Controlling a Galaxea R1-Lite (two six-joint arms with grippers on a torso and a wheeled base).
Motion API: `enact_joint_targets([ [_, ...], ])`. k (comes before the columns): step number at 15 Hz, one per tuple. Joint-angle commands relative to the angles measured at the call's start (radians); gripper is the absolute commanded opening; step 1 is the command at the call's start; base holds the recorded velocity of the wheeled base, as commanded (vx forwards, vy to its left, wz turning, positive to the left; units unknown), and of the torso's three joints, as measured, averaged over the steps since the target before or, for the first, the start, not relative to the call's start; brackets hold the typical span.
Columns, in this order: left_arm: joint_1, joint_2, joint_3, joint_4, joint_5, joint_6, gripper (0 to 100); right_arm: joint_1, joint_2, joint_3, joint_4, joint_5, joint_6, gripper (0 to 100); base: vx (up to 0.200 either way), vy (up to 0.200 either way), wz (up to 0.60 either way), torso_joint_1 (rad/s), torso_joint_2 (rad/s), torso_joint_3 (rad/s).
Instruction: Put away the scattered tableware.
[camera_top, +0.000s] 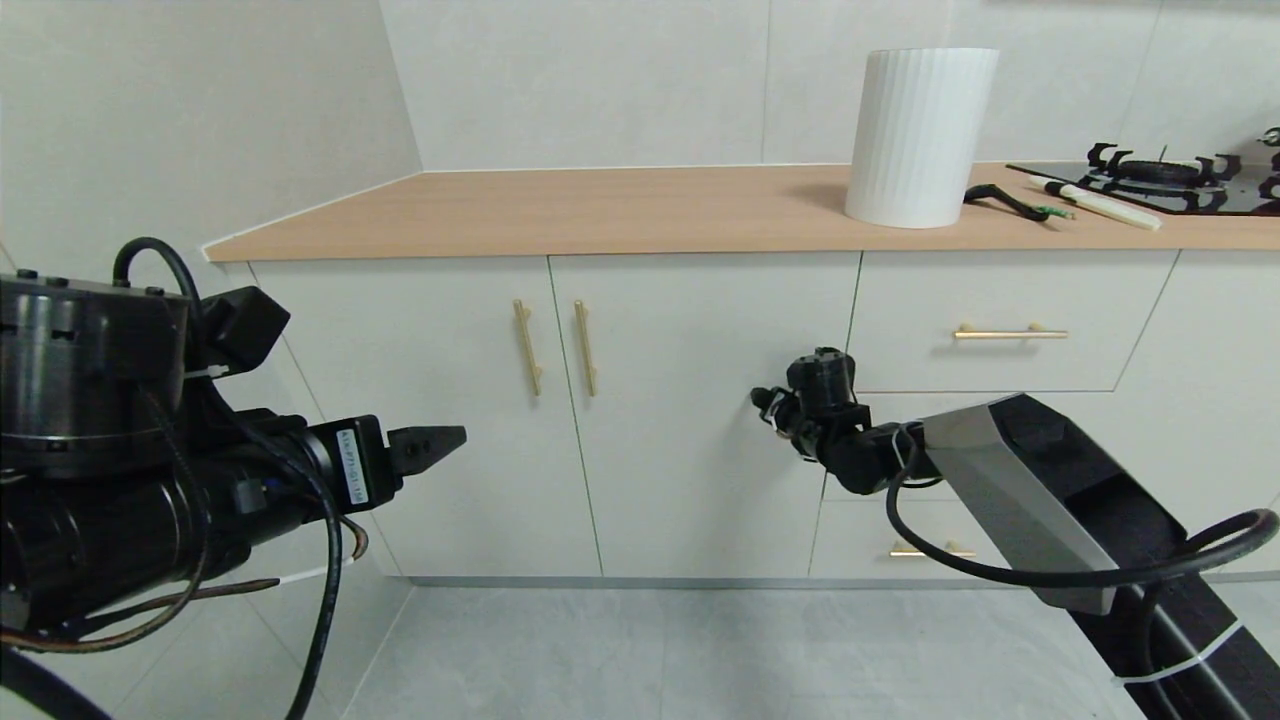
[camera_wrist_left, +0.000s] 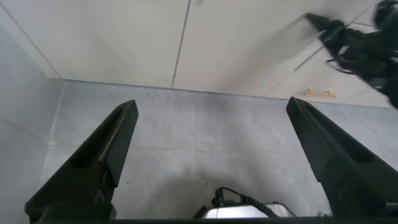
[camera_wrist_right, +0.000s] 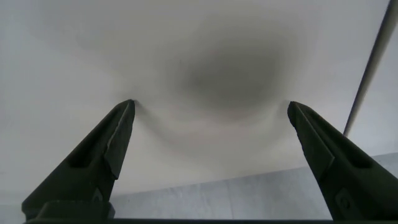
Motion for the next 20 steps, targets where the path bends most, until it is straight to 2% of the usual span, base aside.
enact_joint_targets([
  [1,0.0,-0.007,-0.001,-0.002,0.009,0.0,100,0.002,-0.1,0.052,-0.005,0.0,0.005,100,0.0,0.0,0.0,0.0,0.0,0.0],
  [2,0.0,-0.031,-0.003,-0.003,0.029,0.004,100,0.014,-0.231,0.197,-0.011,0.002,0.008,100,0.0,0.0,0.0,0.0,0.0,0.0],
  [3,0.001,-0.045,-0.003,-0.003,0.029,0.01,100,0.022,-0.286,0.255,-0.017,0.008,0.008,100,0.0,0.0,0.0,0.0,0.0,0.0],
  [4,0.004,-0.096,0.002,-0.002,0.029,0.044,100,0.045,-0.464,0.444,-0.044,0.032,0.002,100,0.0,0.0,0.0,0.0,0.0,0.0],
  [5,0.006,-0.108,0.005,-0.002,0.029,0.047,100,0.051,-0.501,0.48,-0.05,0.042,-0.002,100,0.0,0.0,0.0,0.0,0.0,0.0],
  [6,0.014,-0.209,0.026,-0.002,0.03,0.084,100,0.082,-0.746,0.714,-0.07,0.052,-0.052,100,0.0,0.0,0.0,0.0,0.0,0.0],
  [8,0.047,-0.347,0.065,0.0,0.03,0.153,100,0.096,-1.048,0.993,-0.071,0.08,-0.146,100,0.0,0.0,0.0,0.0,0.0,0.0],
  [11,0.067,-0.541,0.134,0.004,0.03,0.202,100,0.099,-1.38,1.26,-0.071,0.08,-0.275,100,0.0,0.0,0.0,0.0,0.0,0.0],
  [12,0.069,-0.652,0.177,0.021,0.03,0.214,100,0.099,-1.561,1.373,-0.062,0.075,-0.344,100,0.0,0.0,0.0,0.0,0.0,0.0],
  [13,0.075,-0.746,0.221,0.043,0.035,0.253,100,0.094,-1.69,1.45,-0.054,0.068,-0.373,100,0.0,0.0,0.0,0.0,0.0,0.0],
  [14,0.103,-0.835,0.269,0.063,0.036,0.34,100,0.071,-1.817,1.519,-0.028,0.052,-0.4,100,0.0,0.0,0.0,0.0,0.0,0.0],
  [15,0.136,-0.907,0.313,0.069,0.036,0.398,100,0.03,-1.935,1.582,0.01,0.04,-0.433,100,0.0,0.0,0.0,0.0,0.0,0.0],
  [16,0.153,-0.947,0.335,0.069,0.036,0.421,100,0.005,-2.004,1.611,0.035,0.04,-0.451,100,0.0,0.0,0.0,0.0,0.0,0.0],
  [17,0.179,-1.045,0.373,0.07,0.036,0.451,100,-0.055,-2.191,1.642,0.124,0.046,-0.472,100,0.0,0.0,0.0,0.0,0.0,0.0],
  [19,0.221,-1.102,0.391,0.081,0.038,0.454,100,-0.096,-2.3,1.637,0.205,0.045,-0.503,100,0.0,0.0,0.0,0.0,0.0,0.0],
  [20,0.256,-1.182,0.416,0.093,0.035,0.469,100,-0.165,-2.415,1.646,0.279,0.048,-0.56,100,0.0,0.0,0.0,0.0,0.0,0.0],
])
